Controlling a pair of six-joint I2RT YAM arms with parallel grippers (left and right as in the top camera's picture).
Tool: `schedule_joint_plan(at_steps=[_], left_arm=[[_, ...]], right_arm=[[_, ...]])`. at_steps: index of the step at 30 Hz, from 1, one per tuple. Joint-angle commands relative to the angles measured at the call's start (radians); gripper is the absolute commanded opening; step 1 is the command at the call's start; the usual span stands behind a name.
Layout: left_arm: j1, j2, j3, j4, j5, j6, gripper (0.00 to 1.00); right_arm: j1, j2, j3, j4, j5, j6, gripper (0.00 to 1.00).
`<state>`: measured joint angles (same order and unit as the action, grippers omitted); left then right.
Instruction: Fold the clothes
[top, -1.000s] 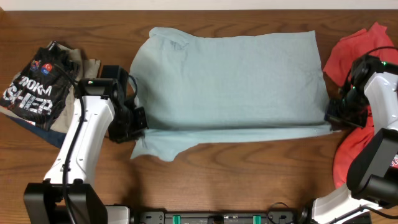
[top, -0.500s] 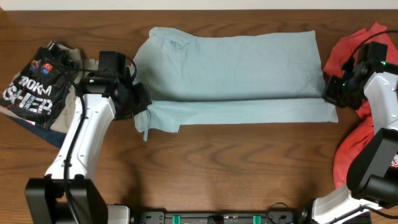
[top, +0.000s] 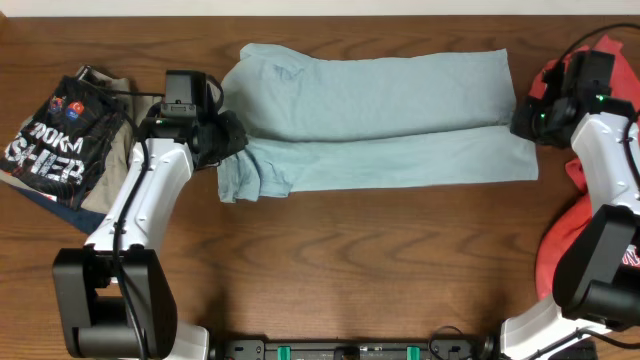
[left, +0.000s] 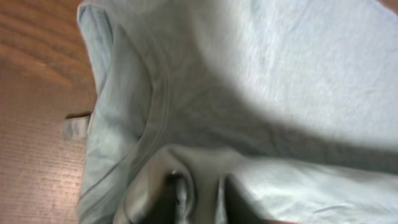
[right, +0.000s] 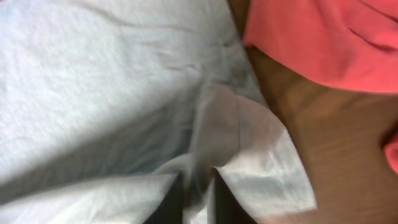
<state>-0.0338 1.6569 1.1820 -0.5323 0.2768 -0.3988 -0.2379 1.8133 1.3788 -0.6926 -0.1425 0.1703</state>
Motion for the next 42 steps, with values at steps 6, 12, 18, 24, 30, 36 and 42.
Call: schedule_joint_plan(at_steps=[6, 12, 18, 24, 30, 36, 42], left_arm=[[0.004, 0.010, -0.003, -0.143, -0.049, -0.006, 0.77], [0.004, 0.010, -0.035, -0.245, -0.193, -0.006, 0.80], [0.004, 0.010, -0.112, -0.157, -0.187, -0.007, 0.81], [0.004, 0.010, -0.170, -0.075, -0.184, -0.007, 0.74], [0.004, 0.010, -0.224, -0.036, -0.185, -0.007, 0.50], [0.004, 0.010, -0.292, -0.011, -0.203, -0.006, 0.29], [0.004, 0.010, -0.296, -0.031, -0.261, 0.050, 0.06]], right_arm=[[0.010, 0.033, -0.002, -0.062, 0.154, 0.001, 0.40], [0.009, 0.033, -0.077, -0.060, 0.260, 0.000, 0.39], [0.007, 0.033, -0.209, 0.076, 0.274, 0.001, 0.39], [0.002, 0.033, -0.302, 0.200, 0.274, 0.001, 0.28], [-0.010, 0.033, -0.373, 0.232, 0.293, 0.001, 0.05], [-0.027, 0.033, -0.394, 0.229, 0.300, 0.016, 0.01], [-0.042, 0.033, -0.393, 0.220, 0.301, 0.016, 0.01]])
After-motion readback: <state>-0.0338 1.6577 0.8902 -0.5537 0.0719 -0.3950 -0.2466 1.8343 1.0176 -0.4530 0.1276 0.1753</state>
